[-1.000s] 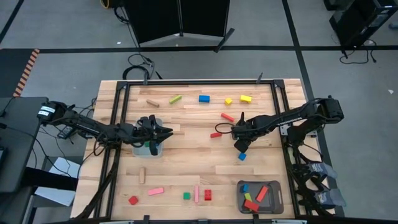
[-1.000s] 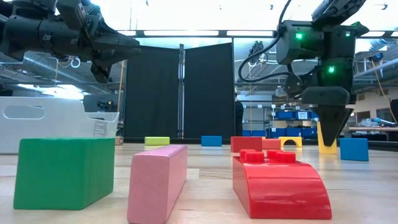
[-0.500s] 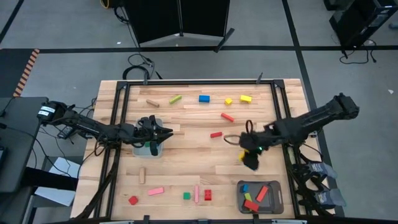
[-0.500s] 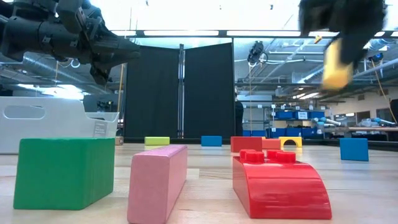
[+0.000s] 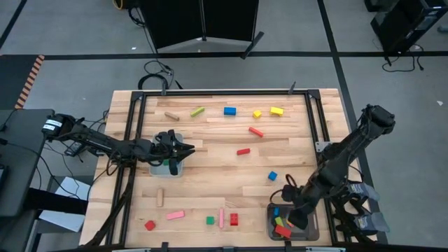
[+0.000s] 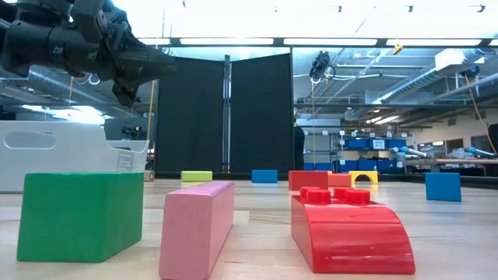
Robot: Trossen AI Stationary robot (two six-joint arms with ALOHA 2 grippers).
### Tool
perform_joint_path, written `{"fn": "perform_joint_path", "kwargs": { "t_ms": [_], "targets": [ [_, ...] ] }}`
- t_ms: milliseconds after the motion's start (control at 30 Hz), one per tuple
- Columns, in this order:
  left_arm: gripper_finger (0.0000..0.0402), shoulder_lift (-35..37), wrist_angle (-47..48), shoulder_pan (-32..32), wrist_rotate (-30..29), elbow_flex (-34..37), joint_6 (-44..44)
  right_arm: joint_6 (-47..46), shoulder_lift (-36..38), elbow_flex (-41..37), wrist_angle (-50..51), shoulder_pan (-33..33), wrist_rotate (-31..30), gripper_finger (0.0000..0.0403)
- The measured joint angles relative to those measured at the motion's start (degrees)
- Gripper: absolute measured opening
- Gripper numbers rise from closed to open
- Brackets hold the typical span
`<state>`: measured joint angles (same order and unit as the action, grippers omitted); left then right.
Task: Sort blocks by size
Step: Put the bottom center right yellow block into the black bin, then put the green block into the grey bin
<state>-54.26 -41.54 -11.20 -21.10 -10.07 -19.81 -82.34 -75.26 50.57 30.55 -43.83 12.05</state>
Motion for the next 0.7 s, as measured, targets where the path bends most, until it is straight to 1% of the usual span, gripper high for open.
{"fn": "perform_joint_path", "kwargs": {
  "t_ms": [167, 267, 333, 400, 467, 567, 700],
  "targets": [
    [0.0097, 0.0, 0.6, 0.0, 0.0, 0.0, -1.5, 2.1, -3.3, 0.0, 1.1, 2.0, 4.6, 0.0210],
    [0.0097, 0.0, 0.6, 0.0, 0.0, 0.0, -1.5, 5.2, -3.3, 0.0, 1.1, 3.2, 4.9, 0.0238],
    [0.0097, 0.0, 1.0, 0.0, 0.5, -0.1, -1.0, 7.4, -2.5, 0.0, 1.2, 3.7, 3.0, 0.0253],
    [0.0097, -0.4, 4.7, -0.2, 2.2, -1.5, 0.3, 10.3, -0.9, 0.0, 1.0, 4.2, -0.9, 0.0266],
    [0.0097, -1.6, 10.5, -1.0, 4.1, -4.3, 1.6, 14.3, 0.7, 0.0, 0.9, 4.7, -7.1, 0.0274],
    [0.0098, -6.1, 19.1, -3.8, 5.5, -10.0, 4.6, 21.2, 3.2, 0.0, 0.8, 5.8, -18.9, 0.0279],
    [0.0120, -13.7, 27.6, -8.7, 11.5, -18.4, 7.9, 29.1, 5.4, 0.0, 0.8, 7.1, -31.9, 0.0276]
  ]
}}
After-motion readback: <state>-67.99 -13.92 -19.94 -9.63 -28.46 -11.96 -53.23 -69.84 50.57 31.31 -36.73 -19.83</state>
